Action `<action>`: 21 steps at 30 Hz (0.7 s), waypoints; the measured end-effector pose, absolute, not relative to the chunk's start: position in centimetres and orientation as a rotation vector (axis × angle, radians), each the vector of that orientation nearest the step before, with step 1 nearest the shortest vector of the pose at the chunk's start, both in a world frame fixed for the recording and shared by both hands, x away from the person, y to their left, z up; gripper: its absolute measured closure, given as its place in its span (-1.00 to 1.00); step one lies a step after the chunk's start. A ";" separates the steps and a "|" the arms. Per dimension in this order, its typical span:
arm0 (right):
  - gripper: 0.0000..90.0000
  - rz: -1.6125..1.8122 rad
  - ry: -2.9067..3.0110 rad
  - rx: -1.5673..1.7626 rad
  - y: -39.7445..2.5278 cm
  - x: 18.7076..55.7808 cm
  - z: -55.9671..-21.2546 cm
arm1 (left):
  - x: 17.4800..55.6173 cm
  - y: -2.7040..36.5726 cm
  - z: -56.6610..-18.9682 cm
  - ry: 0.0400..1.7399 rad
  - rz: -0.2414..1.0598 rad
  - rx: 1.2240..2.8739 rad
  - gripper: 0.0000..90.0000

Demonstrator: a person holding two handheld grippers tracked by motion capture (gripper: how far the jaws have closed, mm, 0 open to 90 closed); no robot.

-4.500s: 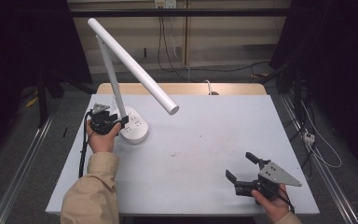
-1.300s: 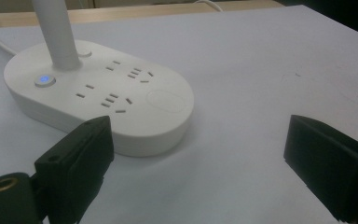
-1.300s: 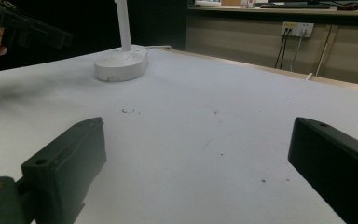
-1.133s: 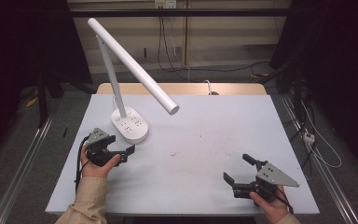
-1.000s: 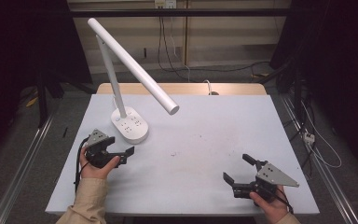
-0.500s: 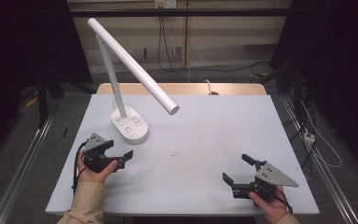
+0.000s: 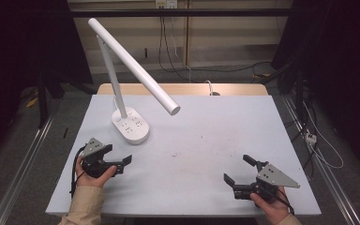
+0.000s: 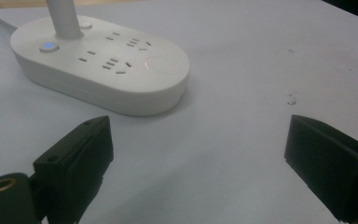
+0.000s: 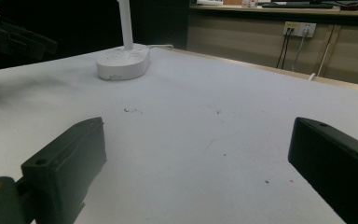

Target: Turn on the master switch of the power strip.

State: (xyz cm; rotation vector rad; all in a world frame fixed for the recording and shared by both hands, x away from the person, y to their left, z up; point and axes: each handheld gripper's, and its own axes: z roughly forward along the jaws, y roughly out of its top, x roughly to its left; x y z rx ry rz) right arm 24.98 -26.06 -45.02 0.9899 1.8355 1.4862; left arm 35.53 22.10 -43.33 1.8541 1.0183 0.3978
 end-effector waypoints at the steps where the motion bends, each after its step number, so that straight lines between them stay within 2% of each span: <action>1: -0.92 1.486 1.836 0.989 -26.0 25.0 -45.0 | 35.4 22.1 -43.4 1.020 0.394 1.852 -0.83; 21: -0.92 1.486 1.836 0.989 -26.0 25.0 -45.0 | 34.1 22.5 -43.9 0.999 0.398 1.866 -0.83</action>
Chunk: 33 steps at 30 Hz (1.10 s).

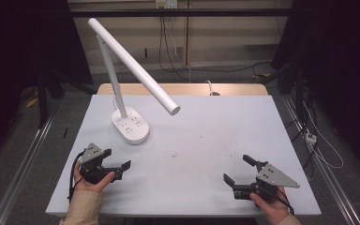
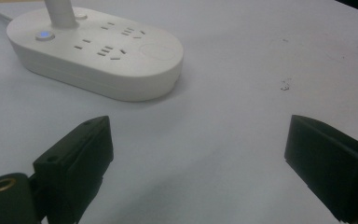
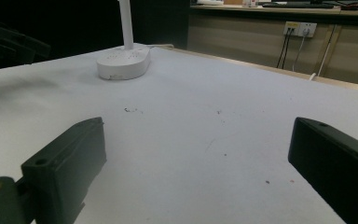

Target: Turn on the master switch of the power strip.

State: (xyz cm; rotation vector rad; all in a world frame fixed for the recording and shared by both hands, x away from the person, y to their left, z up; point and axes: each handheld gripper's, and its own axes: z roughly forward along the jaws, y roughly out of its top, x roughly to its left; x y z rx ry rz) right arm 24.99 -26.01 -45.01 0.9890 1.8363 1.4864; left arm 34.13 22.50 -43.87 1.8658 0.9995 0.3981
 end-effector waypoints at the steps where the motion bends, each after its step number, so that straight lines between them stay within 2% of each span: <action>1: -0.92 1.485 1.838 0.989 -26.0 25.0 -45.0 | 34.1 22.5 -43.9 0.997 0.399 1.867 -0.83; 33: -0.92 1.481 1.853 0.982 -25.8 25.0 -45.1 | 33.0 23.2 -44.3 0.998 0.417 1.863 -0.84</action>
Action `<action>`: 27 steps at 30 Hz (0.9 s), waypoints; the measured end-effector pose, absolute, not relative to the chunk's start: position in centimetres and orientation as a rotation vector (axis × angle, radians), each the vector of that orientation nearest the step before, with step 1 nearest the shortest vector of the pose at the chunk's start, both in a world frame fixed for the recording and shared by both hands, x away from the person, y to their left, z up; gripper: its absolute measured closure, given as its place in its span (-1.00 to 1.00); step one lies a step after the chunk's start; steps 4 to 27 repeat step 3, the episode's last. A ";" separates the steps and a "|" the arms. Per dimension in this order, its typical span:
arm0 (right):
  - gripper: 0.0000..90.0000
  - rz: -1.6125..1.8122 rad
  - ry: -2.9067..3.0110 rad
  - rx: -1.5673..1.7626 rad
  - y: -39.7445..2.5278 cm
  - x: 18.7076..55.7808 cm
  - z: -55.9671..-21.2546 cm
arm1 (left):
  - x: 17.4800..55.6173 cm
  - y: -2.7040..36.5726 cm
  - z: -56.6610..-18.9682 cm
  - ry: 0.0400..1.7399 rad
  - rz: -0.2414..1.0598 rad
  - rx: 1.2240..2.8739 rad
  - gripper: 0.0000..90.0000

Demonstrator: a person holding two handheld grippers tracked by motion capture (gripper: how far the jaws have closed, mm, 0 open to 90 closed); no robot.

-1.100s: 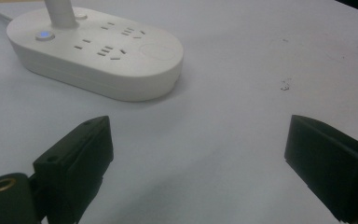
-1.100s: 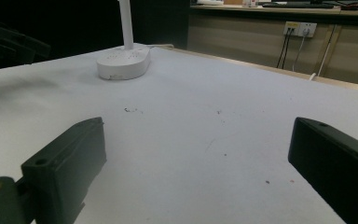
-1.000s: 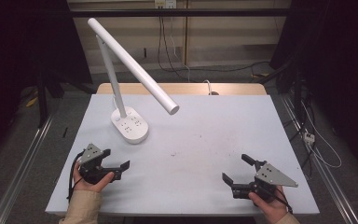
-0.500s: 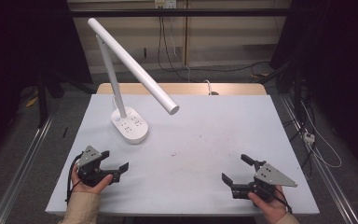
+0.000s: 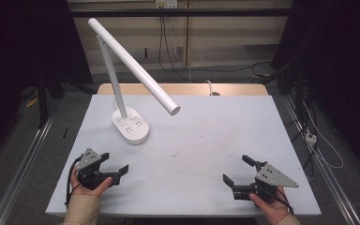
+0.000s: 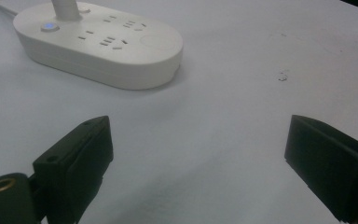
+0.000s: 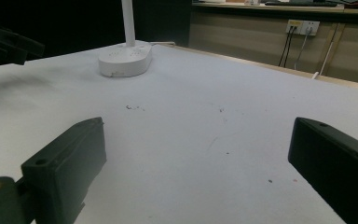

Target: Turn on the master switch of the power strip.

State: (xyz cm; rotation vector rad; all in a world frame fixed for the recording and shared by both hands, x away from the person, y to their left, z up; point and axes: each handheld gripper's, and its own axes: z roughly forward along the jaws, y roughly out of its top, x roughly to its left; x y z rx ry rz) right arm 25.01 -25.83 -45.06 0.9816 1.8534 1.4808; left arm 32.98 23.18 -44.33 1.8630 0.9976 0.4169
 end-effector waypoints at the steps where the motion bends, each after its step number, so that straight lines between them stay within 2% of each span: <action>1: -0.92 1.477 1.855 0.982 -25.8 25.0 -45.1 | 33.0 23.2 -44.3 0.998 0.416 1.864 -0.84; 27: -0.92 1.479 1.855 0.981 -25.7 25.1 -45.1 | 33.0 23.2 -44.3 0.996 0.416 1.866 -0.84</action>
